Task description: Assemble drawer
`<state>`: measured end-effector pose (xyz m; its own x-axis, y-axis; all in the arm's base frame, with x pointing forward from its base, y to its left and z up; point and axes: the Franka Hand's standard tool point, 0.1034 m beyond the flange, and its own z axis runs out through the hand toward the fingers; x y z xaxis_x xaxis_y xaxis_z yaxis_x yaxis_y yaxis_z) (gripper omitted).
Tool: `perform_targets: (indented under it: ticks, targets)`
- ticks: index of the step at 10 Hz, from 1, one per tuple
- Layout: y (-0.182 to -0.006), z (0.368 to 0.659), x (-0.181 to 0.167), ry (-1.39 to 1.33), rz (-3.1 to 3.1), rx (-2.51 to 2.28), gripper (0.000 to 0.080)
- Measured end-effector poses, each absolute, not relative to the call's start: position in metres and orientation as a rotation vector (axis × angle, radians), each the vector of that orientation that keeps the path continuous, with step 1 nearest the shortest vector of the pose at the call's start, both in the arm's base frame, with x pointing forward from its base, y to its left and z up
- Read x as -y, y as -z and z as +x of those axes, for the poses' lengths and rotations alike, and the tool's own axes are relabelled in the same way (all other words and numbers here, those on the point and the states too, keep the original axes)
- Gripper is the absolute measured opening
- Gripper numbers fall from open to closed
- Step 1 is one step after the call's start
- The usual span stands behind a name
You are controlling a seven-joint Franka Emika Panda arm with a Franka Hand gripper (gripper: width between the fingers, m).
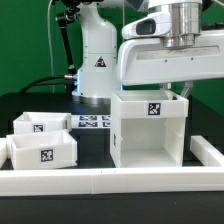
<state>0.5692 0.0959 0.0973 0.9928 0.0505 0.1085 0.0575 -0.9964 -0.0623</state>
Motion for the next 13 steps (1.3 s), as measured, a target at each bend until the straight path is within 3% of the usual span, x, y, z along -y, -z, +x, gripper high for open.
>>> perform_targets:
  ticks: [3, 13]
  targets:
    - [-0.098, 0.568, -0.098, 0.166, -3.069, 0.034, 0.0038]
    - [-0.106, 0.593, -0.098, 0.211, -2.833, -0.893, 0.0038]
